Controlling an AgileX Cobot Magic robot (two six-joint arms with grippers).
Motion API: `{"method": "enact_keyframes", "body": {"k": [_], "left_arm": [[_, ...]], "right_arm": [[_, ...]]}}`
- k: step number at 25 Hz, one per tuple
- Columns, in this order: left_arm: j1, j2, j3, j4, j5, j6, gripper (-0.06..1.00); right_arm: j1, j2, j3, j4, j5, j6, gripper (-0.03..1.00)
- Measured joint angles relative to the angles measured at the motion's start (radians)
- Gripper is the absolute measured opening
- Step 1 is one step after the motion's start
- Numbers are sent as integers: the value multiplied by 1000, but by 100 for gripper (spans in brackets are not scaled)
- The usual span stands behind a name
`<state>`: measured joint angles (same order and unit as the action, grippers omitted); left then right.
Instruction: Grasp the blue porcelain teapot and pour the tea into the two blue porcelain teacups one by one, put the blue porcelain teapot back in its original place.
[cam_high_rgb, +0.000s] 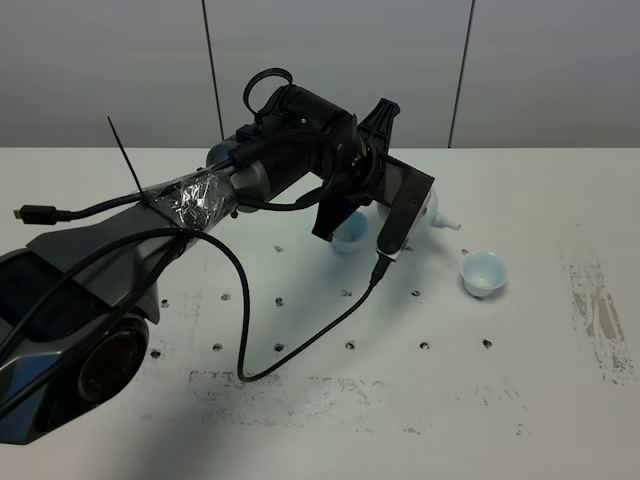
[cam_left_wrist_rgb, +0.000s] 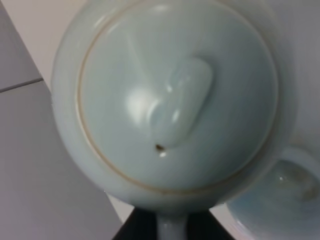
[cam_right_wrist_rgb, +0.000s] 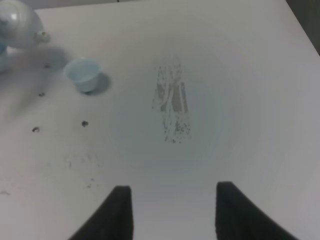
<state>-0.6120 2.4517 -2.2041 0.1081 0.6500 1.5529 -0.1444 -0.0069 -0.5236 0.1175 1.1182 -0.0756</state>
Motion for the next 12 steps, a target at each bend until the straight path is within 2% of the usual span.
{"method": "enact_keyframes", "body": {"k": [12], "left_arm": [[-27, 17, 0, 13, -29, -7, 11]], "right_arm": [[0, 0, 0, 0, 1, 0, 40]]}}
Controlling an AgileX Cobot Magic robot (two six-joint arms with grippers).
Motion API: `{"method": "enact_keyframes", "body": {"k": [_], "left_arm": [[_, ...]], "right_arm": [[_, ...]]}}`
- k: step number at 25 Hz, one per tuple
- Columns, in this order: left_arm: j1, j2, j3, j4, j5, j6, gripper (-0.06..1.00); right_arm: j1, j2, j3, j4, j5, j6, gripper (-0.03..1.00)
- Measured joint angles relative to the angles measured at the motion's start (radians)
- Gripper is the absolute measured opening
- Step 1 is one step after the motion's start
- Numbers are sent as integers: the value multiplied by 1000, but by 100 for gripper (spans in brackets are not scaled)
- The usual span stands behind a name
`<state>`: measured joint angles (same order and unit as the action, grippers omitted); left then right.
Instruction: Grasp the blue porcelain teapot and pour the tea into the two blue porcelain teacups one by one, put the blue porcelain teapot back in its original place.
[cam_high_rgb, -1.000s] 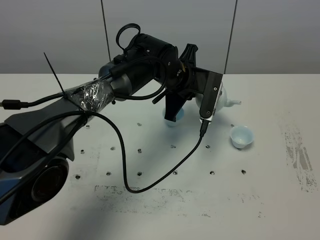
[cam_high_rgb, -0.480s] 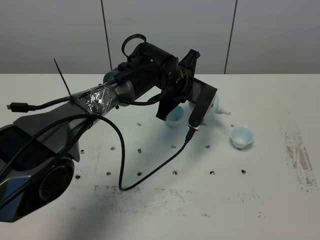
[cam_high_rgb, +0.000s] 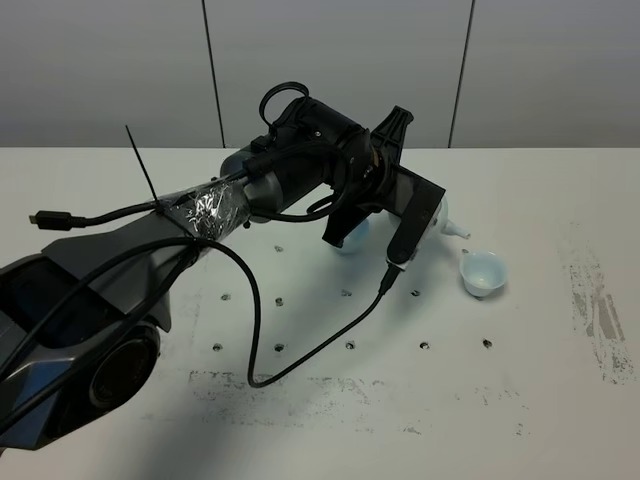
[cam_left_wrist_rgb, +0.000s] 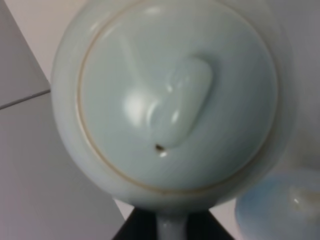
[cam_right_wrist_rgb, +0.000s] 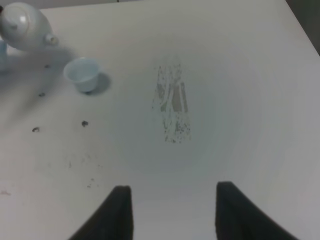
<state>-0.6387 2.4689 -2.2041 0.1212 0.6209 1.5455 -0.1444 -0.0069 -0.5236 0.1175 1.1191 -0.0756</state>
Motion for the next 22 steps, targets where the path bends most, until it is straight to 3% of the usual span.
{"method": "enact_keyframes", "body": {"k": [12, 22], "left_arm": [[-27, 0, 0, 2, -107, -11, 11], [-37, 0, 0, 95, -128, -32, 11]], "right_arm": [[0, 0, 0, 0, 0, 0, 40], [0, 0, 0, 0, 0, 0, 40]]}}
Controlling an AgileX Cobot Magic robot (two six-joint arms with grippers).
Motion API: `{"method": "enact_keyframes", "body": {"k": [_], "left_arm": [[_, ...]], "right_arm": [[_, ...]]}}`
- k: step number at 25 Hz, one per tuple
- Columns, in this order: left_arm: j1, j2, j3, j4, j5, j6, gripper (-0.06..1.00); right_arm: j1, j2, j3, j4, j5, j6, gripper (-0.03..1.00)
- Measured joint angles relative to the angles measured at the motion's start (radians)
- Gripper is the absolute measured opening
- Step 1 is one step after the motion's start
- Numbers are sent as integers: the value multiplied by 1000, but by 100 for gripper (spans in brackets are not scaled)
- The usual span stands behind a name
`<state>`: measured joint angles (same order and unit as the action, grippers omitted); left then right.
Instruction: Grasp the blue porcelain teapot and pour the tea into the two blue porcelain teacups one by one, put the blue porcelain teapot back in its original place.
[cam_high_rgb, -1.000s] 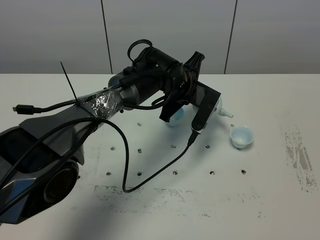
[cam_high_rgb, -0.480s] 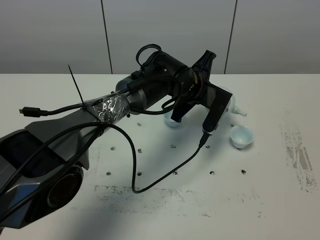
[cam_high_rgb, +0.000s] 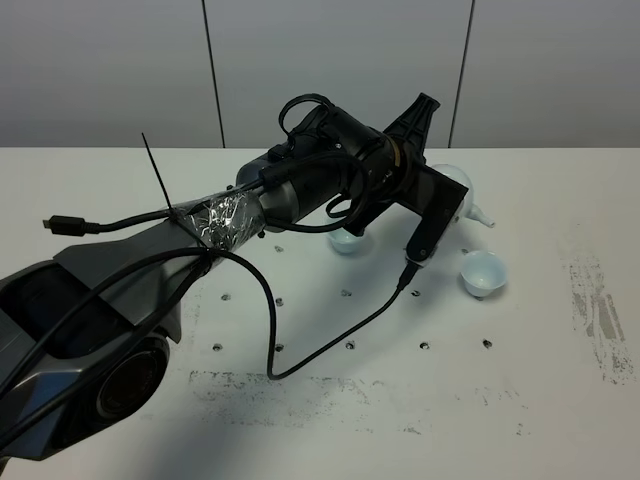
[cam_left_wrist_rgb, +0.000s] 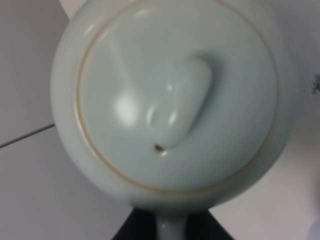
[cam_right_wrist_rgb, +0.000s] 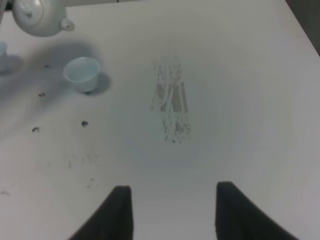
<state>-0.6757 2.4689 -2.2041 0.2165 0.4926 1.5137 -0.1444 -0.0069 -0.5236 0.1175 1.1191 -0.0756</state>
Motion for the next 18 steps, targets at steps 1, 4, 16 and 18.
{"method": "enact_keyframes", "body": {"k": [1, 4, 16, 18], "left_arm": [[0, 0, 0, 9, -3, -1, 11], [-5, 6, 0, 34, -31, -2, 11], [-43, 44, 0, 148, -80, -5, 10], [-46, 44, 0, 170, -80, -14, 10]], "right_arm": [[0, 0, 0, 0, 0, 0, 40], [0, 0, 0, 0, 0, 0, 40], [0, 0, 0, 0, 0, 0, 40], [0, 0, 0, 0, 0, 0, 40]]}}
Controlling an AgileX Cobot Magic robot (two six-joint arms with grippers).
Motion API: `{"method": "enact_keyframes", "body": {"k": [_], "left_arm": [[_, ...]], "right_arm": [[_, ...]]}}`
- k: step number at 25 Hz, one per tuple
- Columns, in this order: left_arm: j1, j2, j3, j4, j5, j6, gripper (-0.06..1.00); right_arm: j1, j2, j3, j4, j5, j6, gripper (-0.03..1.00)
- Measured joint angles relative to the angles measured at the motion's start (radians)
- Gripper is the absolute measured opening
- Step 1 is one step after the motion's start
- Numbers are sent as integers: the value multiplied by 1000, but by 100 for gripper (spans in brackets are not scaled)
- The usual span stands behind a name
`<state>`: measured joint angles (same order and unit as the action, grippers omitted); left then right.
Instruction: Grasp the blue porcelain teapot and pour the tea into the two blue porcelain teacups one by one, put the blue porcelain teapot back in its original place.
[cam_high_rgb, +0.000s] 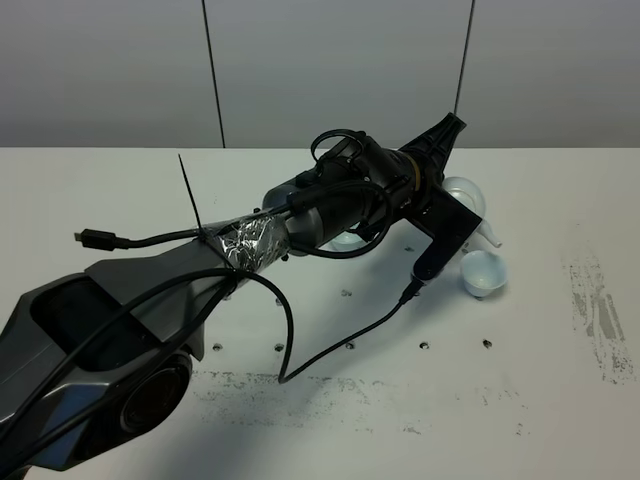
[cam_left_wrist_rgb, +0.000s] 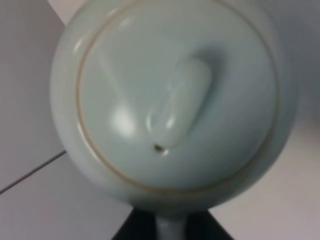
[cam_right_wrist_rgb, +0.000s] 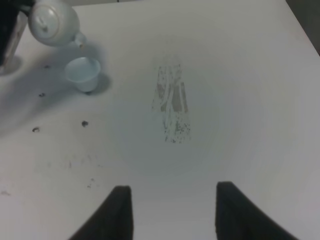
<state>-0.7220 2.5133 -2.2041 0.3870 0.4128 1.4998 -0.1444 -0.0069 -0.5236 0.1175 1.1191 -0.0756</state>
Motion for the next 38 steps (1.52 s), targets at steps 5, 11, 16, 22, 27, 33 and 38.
{"method": "enact_keyframes", "body": {"k": [5, 11, 16, 22, 27, 33, 38], "left_arm": [[-5, 0, 0, 77, 0, -14, 10], [-23, 2, 0, 122, -1, -16, 10], [-35, 3, 0, 170, 0, -16, 10], [-46, 3, 0, 221, 1, -17, 10], [-55, 3, 0, 260, 2, -17, 10], [-56, 3, 0, 306, 3, -17, 10], [-56, 3, 0, 319, 3, -17, 10]], "right_arm": [[0, 0, 0, 0, 0, 0, 40], [0, 0, 0, 0, 0, 0, 40], [0, 0, 0, 0, 0, 0, 40], [0, 0, 0, 0, -1, 0, 40], [0, 0, 0, 0, -1, 0, 40], [0, 0, 0, 0, -1, 0, 40], [0, 0, 0, 0, -1, 0, 40]]}}
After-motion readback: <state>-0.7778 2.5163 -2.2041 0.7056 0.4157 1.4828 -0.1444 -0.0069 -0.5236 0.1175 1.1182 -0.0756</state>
